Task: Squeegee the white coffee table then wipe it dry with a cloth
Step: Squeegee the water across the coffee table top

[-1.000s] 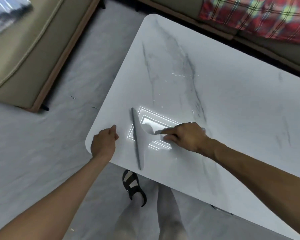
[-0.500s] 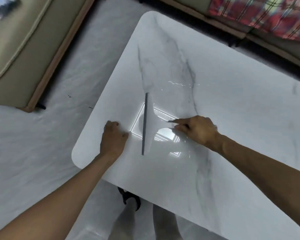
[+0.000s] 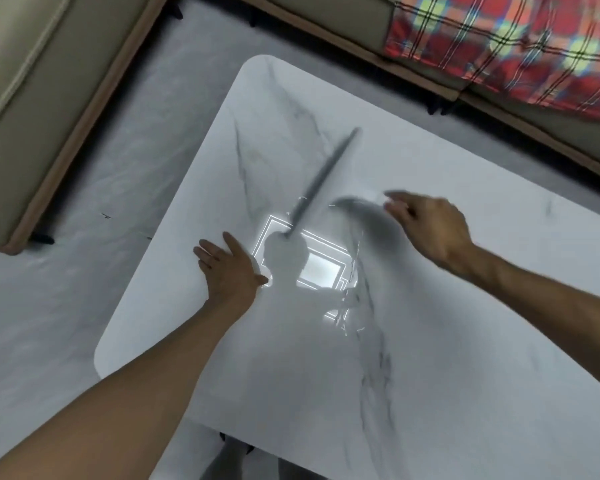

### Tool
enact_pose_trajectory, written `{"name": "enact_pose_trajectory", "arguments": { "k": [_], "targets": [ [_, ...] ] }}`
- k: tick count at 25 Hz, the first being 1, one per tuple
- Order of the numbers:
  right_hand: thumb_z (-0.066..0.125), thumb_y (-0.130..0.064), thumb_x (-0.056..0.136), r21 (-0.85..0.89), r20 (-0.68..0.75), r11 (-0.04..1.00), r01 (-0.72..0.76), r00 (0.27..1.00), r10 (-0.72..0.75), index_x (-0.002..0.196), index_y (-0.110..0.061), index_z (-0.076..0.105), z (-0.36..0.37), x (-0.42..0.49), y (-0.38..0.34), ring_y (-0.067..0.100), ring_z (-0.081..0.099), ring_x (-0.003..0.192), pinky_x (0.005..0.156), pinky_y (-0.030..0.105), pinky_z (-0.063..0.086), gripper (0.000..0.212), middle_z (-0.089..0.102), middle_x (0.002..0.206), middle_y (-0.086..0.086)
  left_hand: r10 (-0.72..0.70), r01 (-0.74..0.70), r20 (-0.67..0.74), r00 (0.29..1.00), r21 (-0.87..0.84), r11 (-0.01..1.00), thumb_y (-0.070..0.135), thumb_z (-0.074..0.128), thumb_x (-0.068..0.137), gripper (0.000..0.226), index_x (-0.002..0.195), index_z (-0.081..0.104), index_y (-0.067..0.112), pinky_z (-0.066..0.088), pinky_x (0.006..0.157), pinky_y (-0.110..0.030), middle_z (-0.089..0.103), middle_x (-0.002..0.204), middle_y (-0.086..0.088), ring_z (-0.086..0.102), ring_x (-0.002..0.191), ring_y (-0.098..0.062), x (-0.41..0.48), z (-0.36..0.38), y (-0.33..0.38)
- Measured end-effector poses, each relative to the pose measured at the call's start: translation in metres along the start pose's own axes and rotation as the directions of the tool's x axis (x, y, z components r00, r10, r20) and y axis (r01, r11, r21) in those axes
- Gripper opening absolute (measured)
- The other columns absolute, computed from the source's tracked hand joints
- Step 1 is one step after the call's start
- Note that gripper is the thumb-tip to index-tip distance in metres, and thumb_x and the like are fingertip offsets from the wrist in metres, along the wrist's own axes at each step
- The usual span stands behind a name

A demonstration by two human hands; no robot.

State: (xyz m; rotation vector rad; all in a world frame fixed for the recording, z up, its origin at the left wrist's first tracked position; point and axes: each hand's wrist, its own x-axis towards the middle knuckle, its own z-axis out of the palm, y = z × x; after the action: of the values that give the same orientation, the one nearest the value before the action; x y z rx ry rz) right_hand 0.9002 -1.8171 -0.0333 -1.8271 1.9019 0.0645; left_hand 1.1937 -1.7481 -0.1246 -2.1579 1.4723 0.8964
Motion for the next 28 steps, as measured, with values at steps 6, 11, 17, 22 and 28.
{"name": "enact_pose_trajectory", "arguments": {
  "k": [6, 11, 17, 22, 28],
  "targets": [
    [0.028, -0.039, 0.101, 0.092, 0.059, 0.988, 0.122, 0.99, -0.128, 0.147, -0.037, 0.032, 0.039, 0.131, -0.123, 0.039, 0.05, 0.119, 0.095, 0.041, 0.04, 0.046, 0.056, 0.138, 0.006, 0.01, -0.012, 0.014, 1.0, 0.086, 0.996, 0.054, 0.064, 0.081, 0.114, 0.15, -0.007, -0.002, 0.016, 0.118, -0.052, -0.002, 0.146, -0.049, 0.003, 0.139, -0.06, 0.008, 0.003, -0.001],
    [0.024, -0.044, 0.1, -0.001, 0.104, 0.978, 0.207, 0.973, -0.205, 0.142, -0.048, 0.03, 0.05, 0.084, -0.075, 0.041, 0.06, 0.101, 0.078, 0.039, 0.044, 0.043, 0.066, 0.117, 0.015, 0.011, -0.011, 0.005, 1.0, 0.164, 0.986, 0.062, 0.061, 0.078, 0.118, 0.15, -0.005, -0.004, 0.024, 0.115, -0.051, 0.006, 0.145, -0.05, 0.013, 0.138, -0.061, 0.013, 0.006, -0.002],
    [0.023, -0.041, 0.101, -0.177, 0.236, 0.975, 0.135, 0.968, -0.091, 0.144, -0.055, 0.018, 0.028, -0.058, 0.063, 0.027, 0.063, 0.077, 0.06, 0.033, 0.042, 0.046, 0.071, 0.09, -0.001, 0.017, -0.021, 0.036, 0.999, 0.123, 0.992, 0.058, 0.064, 0.08, 0.117, 0.149, -0.007, -0.005, 0.022, 0.115, -0.053, 0.003, 0.145, -0.05, 0.01, 0.138, -0.062, 0.009, 0.002, -0.002],
    [0.029, -0.047, 0.099, -0.105, 0.072, 0.993, 0.061, 0.996, -0.053, 0.14, -0.055, 0.028, -0.009, -0.076, 0.084, 0.029, 0.066, 0.077, 0.061, 0.033, 0.045, 0.042, 0.07, 0.082, -0.004, 0.027, -0.027, 0.018, 0.999, 0.028, 0.999, 0.049, 0.064, 0.085, 0.109, 0.15, -0.008, 0.0, 0.017, 0.118, -0.052, -0.005, 0.148, -0.046, 0.001, 0.141, -0.058, -0.002, -0.005, -0.003],
    [0.034, -0.036, 0.102, 0.099, -0.044, 0.994, 0.036, 0.999, -0.032, 0.146, -0.025, 0.037, -0.001, 0.11, -0.015, 0.04, 0.05, 0.122, 0.102, 0.043, 0.04, 0.046, 0.054, 0.14, 0.009, 0.232, -0.237, -0.11, 0.966, -0.037, 0.971, 0.02, 0.058, 0.09, 0.086, 0.152, 0.0, 0.01, 0.008, 0.121, -0.045, -0.005, 0.157, -0.028, -0.001, 0.146, -0.045, -0.013, 0.004, 0.035]
  ]
}}
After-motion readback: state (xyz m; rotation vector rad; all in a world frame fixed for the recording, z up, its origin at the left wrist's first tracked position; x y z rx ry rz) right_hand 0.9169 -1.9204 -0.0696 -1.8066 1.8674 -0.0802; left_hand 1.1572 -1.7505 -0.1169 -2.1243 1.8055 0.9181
